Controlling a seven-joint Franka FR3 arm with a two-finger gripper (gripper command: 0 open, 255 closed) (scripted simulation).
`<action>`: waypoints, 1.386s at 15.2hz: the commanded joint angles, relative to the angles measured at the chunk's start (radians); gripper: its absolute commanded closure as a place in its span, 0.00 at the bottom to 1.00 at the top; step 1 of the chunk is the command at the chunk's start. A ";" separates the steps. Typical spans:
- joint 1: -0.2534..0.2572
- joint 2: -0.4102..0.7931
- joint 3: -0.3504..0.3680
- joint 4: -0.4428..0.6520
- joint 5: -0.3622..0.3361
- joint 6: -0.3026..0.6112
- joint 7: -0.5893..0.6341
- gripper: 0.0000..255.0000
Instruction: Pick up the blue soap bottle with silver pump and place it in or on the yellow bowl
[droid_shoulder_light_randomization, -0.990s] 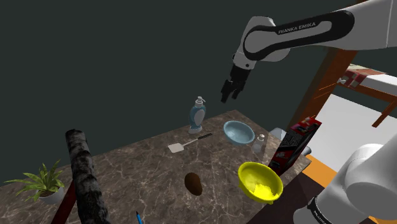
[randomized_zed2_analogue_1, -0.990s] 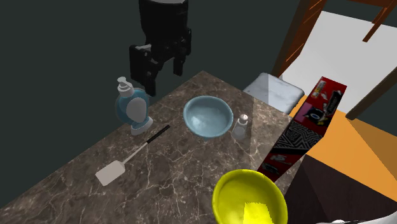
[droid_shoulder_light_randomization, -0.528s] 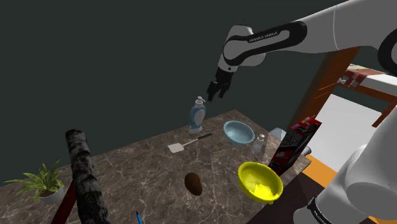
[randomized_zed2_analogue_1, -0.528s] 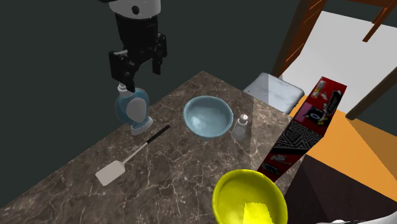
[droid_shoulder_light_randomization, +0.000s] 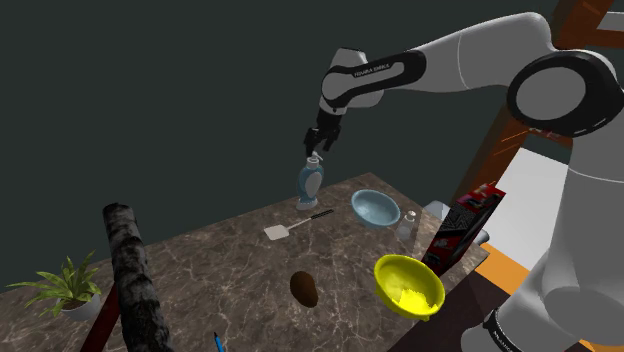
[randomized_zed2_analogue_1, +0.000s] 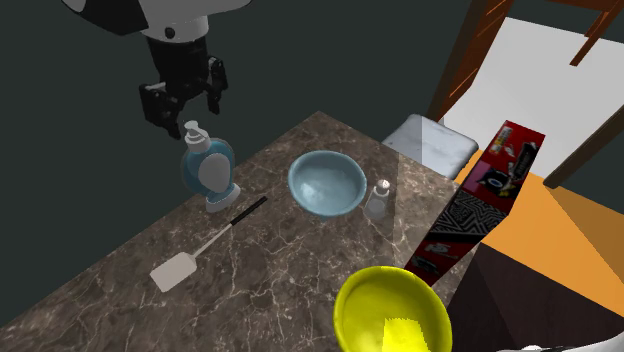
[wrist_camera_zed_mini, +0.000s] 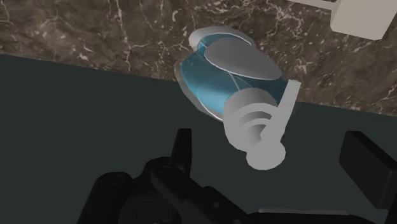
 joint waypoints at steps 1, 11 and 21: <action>0.001 0.024 0.001 0.010 0.001 0.016 0.000 0.00; 0.003 0.064 0.004 -0.006 0.006 0.072 -0.003 0.00; 0.003 0.063 0.004 -0.006 0.006 0.072 -0.003 1.00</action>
